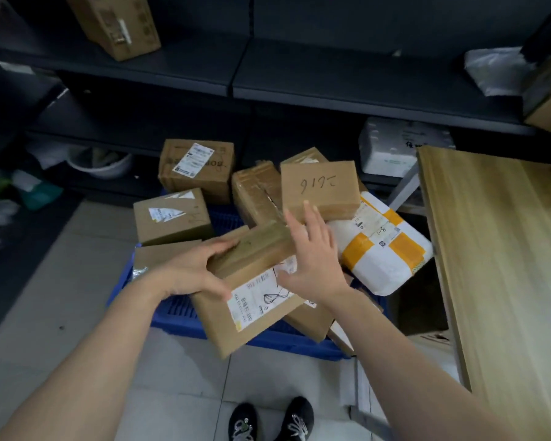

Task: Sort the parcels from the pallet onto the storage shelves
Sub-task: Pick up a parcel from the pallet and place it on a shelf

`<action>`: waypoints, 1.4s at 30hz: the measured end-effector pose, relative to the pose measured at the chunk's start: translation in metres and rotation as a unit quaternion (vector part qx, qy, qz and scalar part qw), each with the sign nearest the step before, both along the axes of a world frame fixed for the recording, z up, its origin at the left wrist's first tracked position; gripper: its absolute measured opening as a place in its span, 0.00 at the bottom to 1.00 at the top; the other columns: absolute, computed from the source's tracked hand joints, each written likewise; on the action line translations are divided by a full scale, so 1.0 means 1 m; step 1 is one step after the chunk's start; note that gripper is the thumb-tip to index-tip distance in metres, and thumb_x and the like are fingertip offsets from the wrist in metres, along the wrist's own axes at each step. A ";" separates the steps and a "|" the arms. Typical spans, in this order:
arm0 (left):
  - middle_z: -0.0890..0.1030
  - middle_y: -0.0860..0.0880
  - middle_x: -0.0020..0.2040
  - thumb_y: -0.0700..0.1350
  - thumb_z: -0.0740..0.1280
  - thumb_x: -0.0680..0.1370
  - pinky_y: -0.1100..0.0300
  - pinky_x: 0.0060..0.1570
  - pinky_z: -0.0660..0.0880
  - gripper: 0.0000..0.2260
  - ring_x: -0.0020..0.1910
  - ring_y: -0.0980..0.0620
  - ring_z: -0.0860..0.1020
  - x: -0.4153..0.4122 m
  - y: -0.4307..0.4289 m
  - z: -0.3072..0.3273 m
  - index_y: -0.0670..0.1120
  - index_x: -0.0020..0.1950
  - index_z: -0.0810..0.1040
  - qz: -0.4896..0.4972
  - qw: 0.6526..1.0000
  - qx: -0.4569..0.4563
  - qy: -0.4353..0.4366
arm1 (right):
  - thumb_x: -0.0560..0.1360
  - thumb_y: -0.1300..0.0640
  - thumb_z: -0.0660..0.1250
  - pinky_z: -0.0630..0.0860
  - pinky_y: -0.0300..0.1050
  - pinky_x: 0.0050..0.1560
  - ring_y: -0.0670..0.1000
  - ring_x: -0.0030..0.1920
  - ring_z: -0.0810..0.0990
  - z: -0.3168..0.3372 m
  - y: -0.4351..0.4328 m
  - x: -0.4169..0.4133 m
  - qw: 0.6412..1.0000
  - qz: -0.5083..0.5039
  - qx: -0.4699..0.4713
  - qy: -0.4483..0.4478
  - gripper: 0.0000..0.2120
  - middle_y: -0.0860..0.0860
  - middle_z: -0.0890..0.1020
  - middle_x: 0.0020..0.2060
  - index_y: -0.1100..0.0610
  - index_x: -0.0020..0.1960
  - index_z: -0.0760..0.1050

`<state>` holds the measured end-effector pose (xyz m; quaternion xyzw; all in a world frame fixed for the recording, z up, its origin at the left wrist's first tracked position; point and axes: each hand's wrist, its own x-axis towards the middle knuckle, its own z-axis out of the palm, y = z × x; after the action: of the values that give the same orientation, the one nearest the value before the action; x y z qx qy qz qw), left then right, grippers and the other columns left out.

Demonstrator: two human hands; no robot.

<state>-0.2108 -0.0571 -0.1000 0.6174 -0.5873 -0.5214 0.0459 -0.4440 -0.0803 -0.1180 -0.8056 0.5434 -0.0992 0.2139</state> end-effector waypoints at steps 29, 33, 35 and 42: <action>0.37 0.55 0.78 0.57 0.78 0.64 0.39 0.74 0.39 0.57 0.77 0.53 0.36 0.052 0.113 0.005 0.58 0.78 0.39 0.236 0.916 -0.204 -0.251 | 0.58 0.42 0.80 0.73 0.51 0.63 0.50 0.63 0.72 0.027 0.004 0.093 0.931 0.111 0.348 0.001 0.49 0.48 0.70 0.66 0.45 0.74 0.62; 0.43 0.55 0.80 0.62 0.77 0.62 0.40 0.71 0.31 0.56 0.77 0.54 0.38 0.069 0.124 0.028 0.55 0.80 0.45 0.044 0.951 -0.078 -0.295 | 0.61 0.44 0.80 0.70 0.49 0.62 0.49 0.62 0.69 0.055 0.019 0.112 0.918 0.278 0.269 0.088 0.47 0.46 0.68 0.64 0.45 0.74 0.60; 0.51 0.54 0.79 0.59 0.79 0.62 0.48 0.75 0.44 0.56 0.78 0.52 0.49 0.073 0.137 0.035 0.54 0.80 0.46 0.048 0.970 0.001 -0.237 | 0.60 0.44 0.80 0.71 0.51 0.63 0.49 0.63 0.69 0.065 0.026 0.124 0.903 0.336 0.240 0.119 0.47 0.46 0.68 0.63 0.42 0.73 0.60; 0.73 0.52 0.64 0.47 0.81 0.62 0.62 0.59 0.73 0.39 0.59 0.55 0.75 0.099 0.225 0.024 0.57 0.68 0.67 0.311 0.950 -0.038 -0.014 | 0.62 0.47 0.80 0.66 0.56 0.70 0.49 0.71 0.63 0.063 0.064 0.180 0.896 0.377 0.230 0.039 0.47 0.45 0.64 0.71 0.40 0.75 0.60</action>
<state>-0.1122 0.1674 -0.0760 0.7745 -0.3865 -0.4496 0.2205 -0.2643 -0.0166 -0.0553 -0.8815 0.2151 0.1484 0.3932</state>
